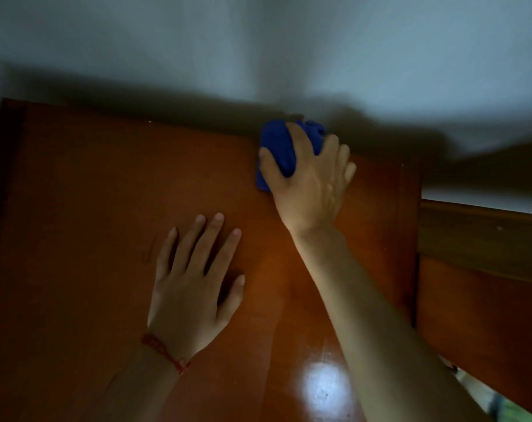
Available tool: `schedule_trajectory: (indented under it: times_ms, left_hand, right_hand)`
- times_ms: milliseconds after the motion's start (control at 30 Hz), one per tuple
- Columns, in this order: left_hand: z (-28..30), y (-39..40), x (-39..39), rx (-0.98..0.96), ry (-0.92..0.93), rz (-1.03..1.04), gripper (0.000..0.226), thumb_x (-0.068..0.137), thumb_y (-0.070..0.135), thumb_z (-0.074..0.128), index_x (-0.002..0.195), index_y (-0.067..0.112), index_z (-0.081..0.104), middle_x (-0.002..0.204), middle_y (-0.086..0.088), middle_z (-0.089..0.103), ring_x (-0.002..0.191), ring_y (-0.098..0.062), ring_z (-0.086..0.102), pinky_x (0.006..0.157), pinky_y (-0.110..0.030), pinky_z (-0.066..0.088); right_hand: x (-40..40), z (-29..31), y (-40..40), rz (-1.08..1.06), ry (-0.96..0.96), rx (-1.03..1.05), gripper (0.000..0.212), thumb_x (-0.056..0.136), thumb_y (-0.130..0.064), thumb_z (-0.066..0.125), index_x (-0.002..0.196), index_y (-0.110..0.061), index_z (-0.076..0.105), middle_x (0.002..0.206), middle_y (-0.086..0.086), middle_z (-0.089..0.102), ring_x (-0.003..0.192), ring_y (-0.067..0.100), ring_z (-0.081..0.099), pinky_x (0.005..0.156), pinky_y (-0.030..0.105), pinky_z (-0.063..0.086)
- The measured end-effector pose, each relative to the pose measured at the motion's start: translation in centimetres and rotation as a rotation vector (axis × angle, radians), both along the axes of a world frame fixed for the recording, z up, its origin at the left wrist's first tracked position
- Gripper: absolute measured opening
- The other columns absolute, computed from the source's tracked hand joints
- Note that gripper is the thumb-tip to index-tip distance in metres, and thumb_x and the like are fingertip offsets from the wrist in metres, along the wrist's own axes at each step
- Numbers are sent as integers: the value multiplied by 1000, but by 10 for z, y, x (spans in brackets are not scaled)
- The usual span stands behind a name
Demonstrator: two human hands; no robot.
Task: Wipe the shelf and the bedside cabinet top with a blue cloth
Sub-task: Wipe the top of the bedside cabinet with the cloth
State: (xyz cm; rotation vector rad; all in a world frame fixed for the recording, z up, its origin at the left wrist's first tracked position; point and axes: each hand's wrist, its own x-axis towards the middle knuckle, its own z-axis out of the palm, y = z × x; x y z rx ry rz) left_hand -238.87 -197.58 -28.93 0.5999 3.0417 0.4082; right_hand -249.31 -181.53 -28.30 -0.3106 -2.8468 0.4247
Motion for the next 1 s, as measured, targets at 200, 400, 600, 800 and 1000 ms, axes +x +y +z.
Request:
schedule_trajectory:
  times_ms: [200, 400, 600, 800, 1000]
  left_hand:
    - [0, 0, 0, 26, 10, 2, 52, 88, 40, 40, 133, 15, 41, 140, -16, 43, 132, -30, 30, 110, -47, 14]
    - [-3, -3, 3, 94, 46, -2, 47, 89, 34, 43, 129, 11, 44, 137, -19, 46, 131, -30, 32, 109, -48, 17]
    - [4, -30, 29, 121, 35, 15, 47, 89, 34, 44, 129, 10, 46, 135, -19, 47, 130, -30, 32, 110, -47, 16]
    - [1, -57, 70, 23, -35, -29, 53, 90, 42, 38, 135, 14, 40, 142, -15, 39, 133, -31, 29, 111, -49, 12]
    - [0, -59, 69, 16, -19, -44, 53, 89, 42, 38, 134, 13, 41, 140, -17, 42, 131, -32, 31, 109, -49, 14]
  right_hand:
    - [53, 0, -4, -41, -18, -28, 51, 83, -57, 44, 119, -21, 51, 92, 14, 55, 78, 26, 47, 70, 31, 25]
    - [29, -1, -6, -40, 2, 23, 52, 82, -55, 46, 115, -17, 58, 91, 16, 58, 80, 31, 50, 69, 34, 28]
    - [84, 1, -24, -86, -22, -22, 53, 84, -57, 42, 118, -19, 55, 95, 16, 56, 80, 28, 48, 72, 31, 24]
    - [74, 1, -26, -67, -16, 11, 53, 81, -56, 45, 113, -17, 60, 90, 17, 58, 80, 32, 51, 72, 35, 31]
    - [136, 1, -39, -104, -58, -40, 53, 83, -57, 42, 120, -20, 52, 98, 17, 55, 82, 29, 48, 74, 32, 24]
